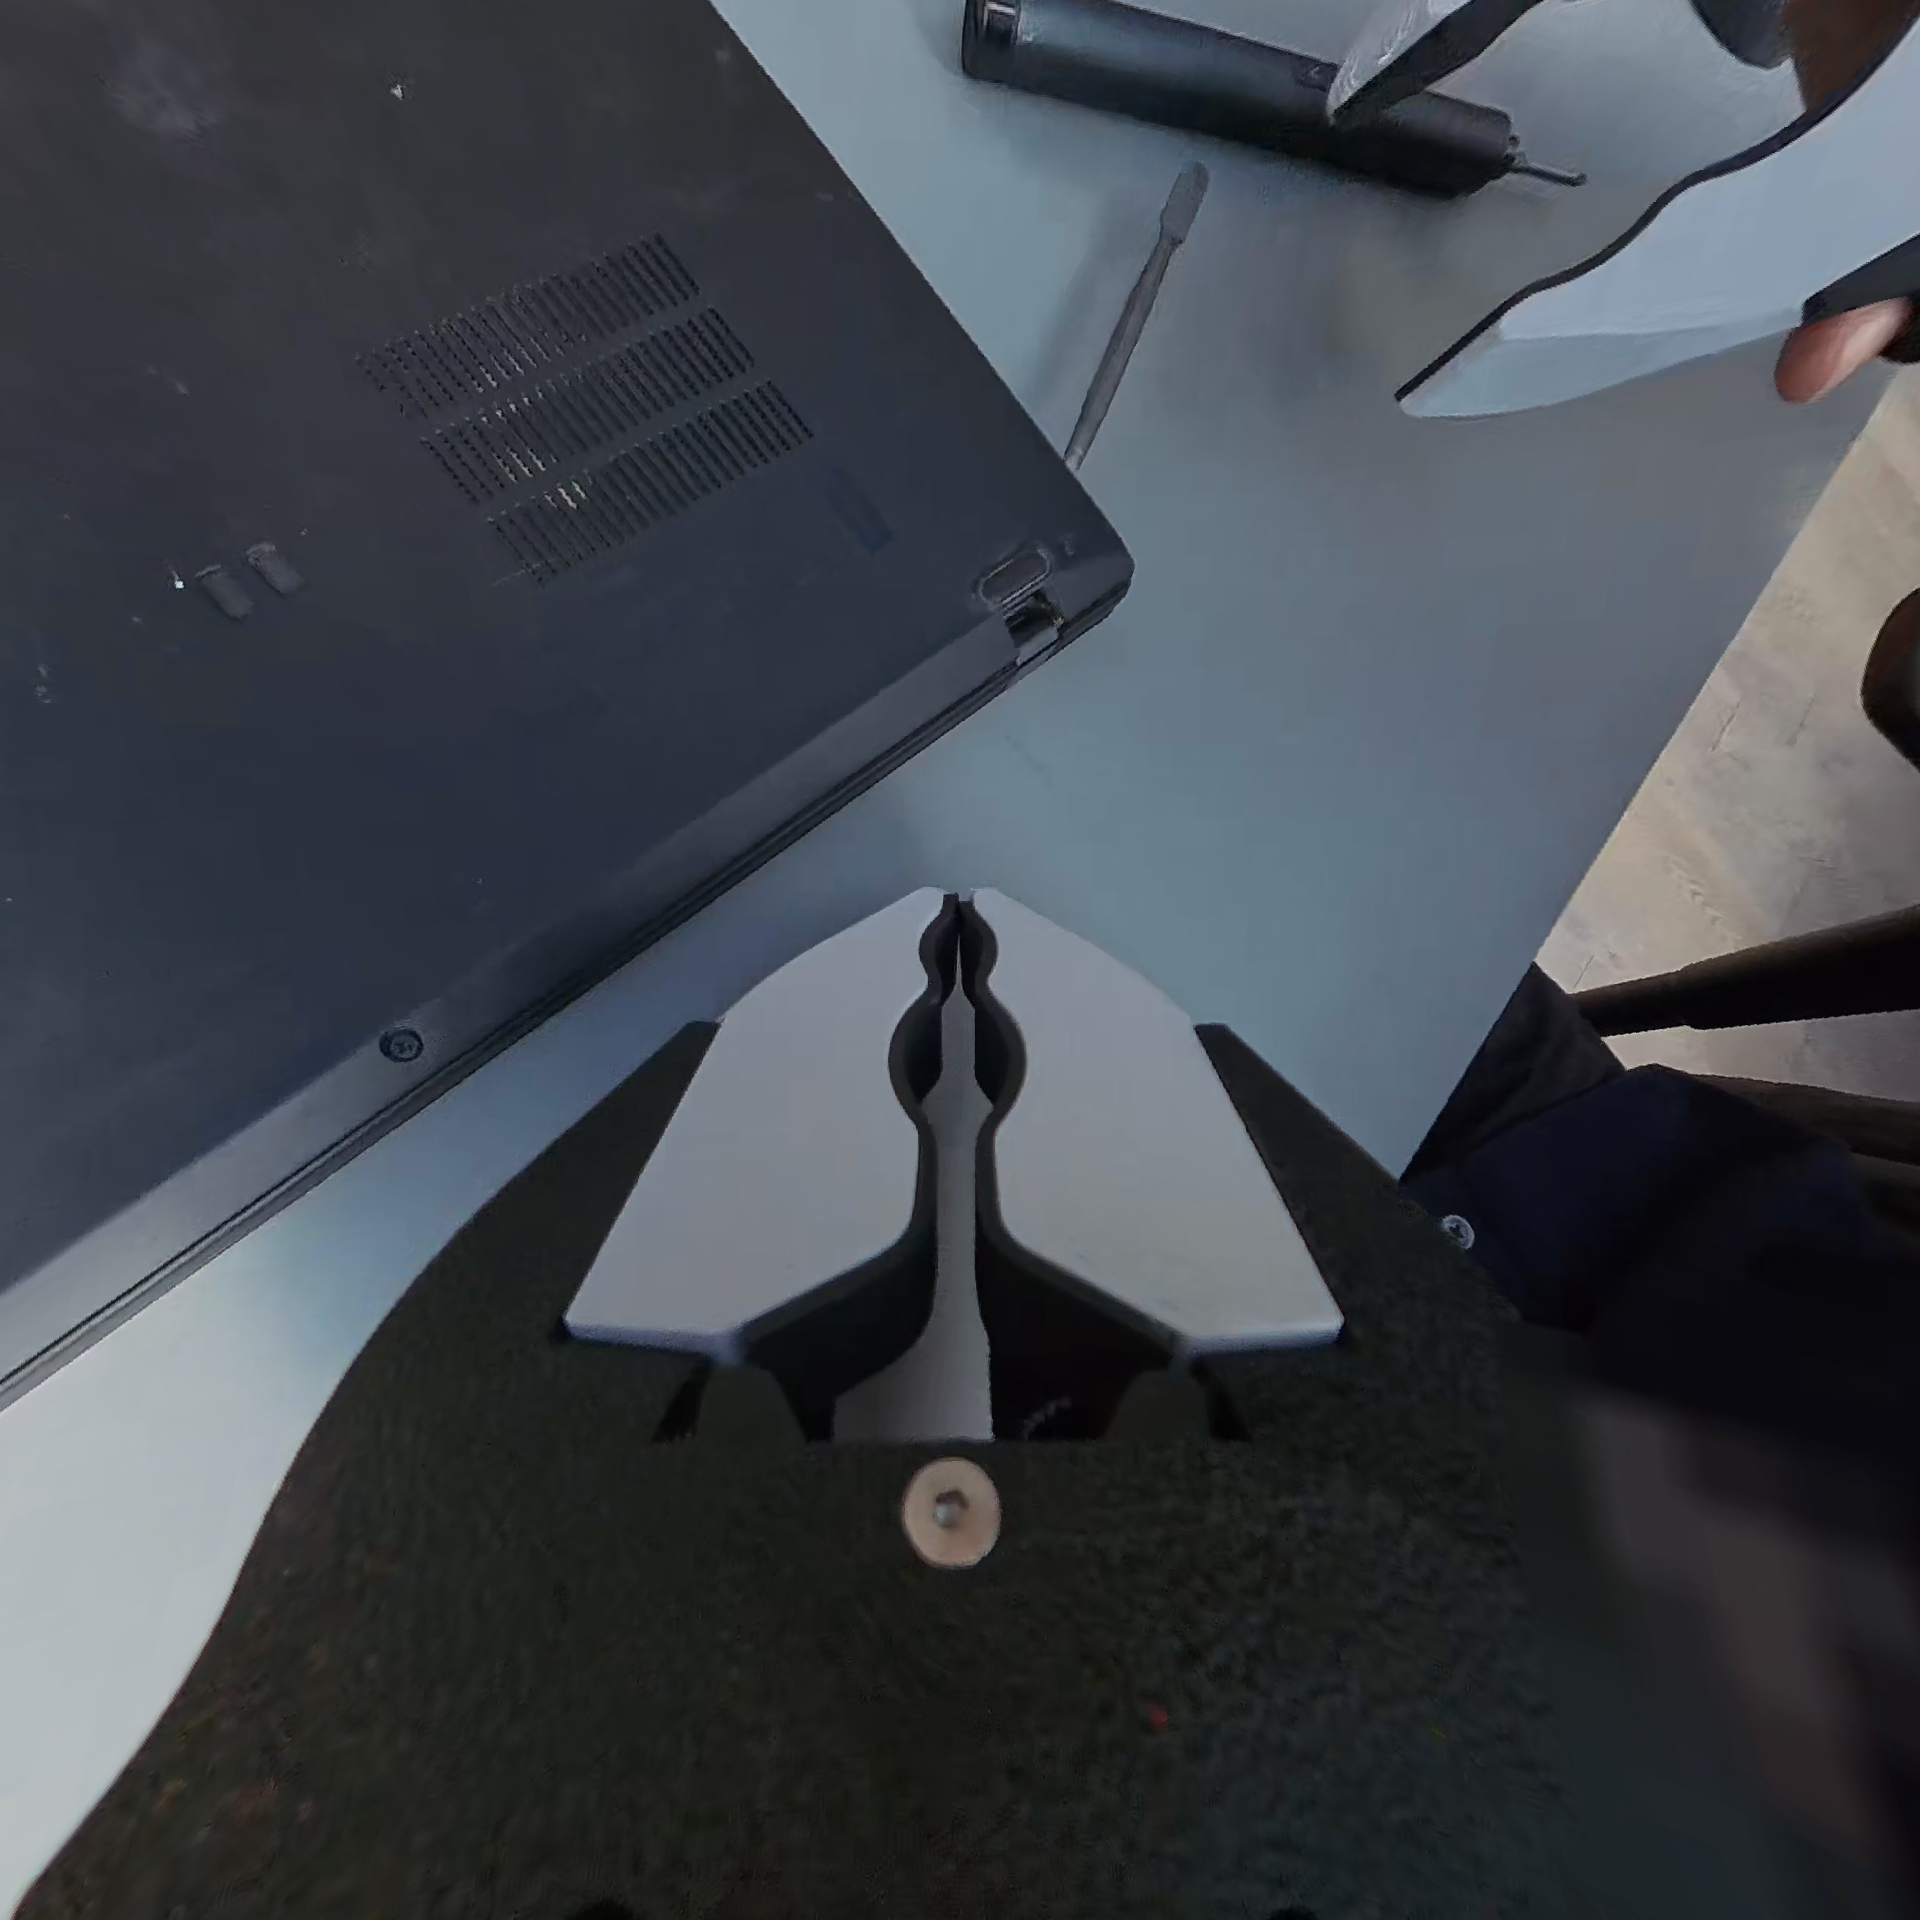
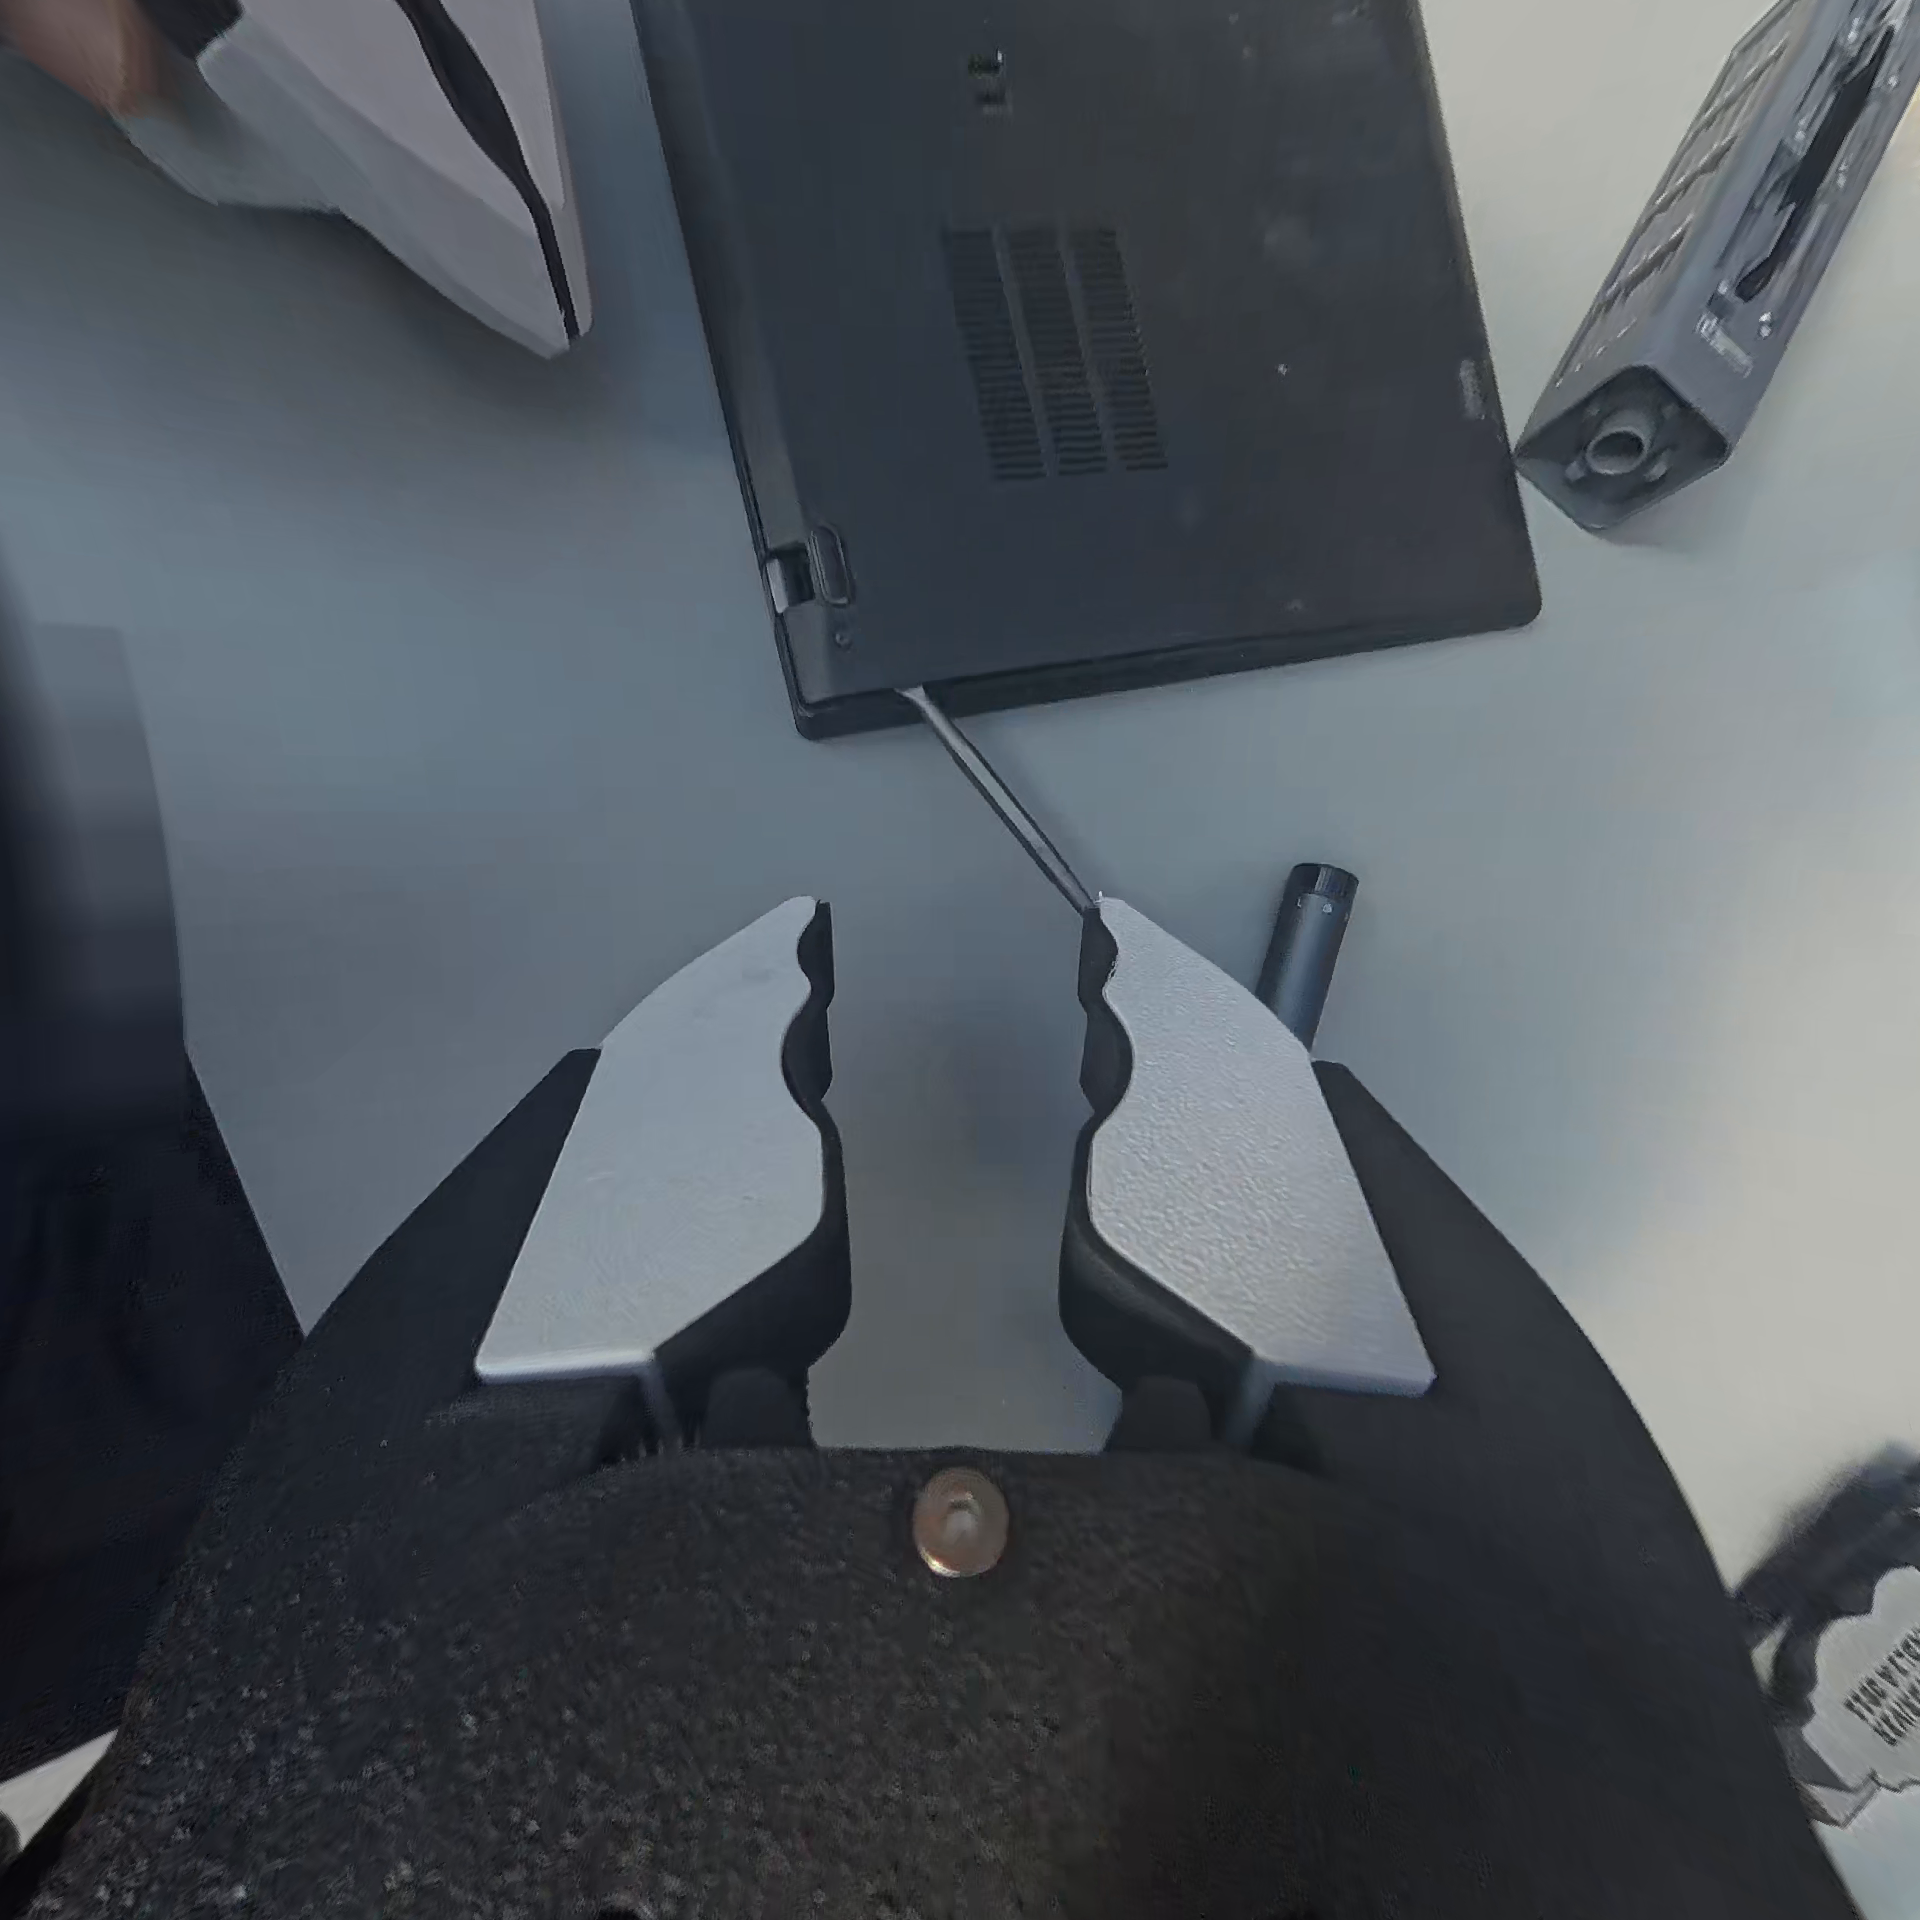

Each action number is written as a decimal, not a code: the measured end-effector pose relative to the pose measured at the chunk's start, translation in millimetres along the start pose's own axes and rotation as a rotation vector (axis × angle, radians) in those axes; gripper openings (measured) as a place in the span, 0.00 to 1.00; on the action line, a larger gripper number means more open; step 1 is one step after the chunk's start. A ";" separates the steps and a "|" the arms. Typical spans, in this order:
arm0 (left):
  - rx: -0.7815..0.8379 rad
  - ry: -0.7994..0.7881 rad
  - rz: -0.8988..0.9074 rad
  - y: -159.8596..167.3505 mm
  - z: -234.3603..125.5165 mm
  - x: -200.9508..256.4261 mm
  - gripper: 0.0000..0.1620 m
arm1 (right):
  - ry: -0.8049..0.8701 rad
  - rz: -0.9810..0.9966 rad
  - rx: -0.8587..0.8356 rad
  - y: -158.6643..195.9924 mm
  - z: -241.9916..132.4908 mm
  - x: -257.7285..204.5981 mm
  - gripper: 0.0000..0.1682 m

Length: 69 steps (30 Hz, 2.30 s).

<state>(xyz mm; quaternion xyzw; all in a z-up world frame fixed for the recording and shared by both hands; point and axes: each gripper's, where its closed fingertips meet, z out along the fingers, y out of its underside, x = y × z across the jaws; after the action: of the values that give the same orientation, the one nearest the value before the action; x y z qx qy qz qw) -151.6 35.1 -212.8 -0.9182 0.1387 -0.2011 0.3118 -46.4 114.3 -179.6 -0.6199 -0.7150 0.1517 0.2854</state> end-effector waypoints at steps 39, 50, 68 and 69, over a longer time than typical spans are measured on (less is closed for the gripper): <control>0.110 -0.042 0.071 -16.8 24.3 2.9 0.02 | -0.255 0.889 0.121 -44.1 46.8 -40.3 0.31; 0.140 -0.041 0.112 -17.5 23.3 6.7 0.06 | -0.340 1.055 0.136 -44.2 47.0 -37.5 0.32; 0.142 -0.009 0.089 -18.8 24.4 5.6 0.06 | -0.399 1.224 0.231 -53.2 41.8 -32.2 0.37; 0.140 -0.006 0.089 -18.7 24.6 5.9 0.06 | -0.423 1.256 0.264 -54.1 40.1 -31.1 0.38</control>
<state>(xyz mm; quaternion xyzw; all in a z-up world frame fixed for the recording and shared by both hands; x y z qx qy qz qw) -132.8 60.0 -217.2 -0.8876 0.1638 -0.1934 0.3845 -111.5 79.5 -187.3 -0.8348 -0.2349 0.4930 0.0704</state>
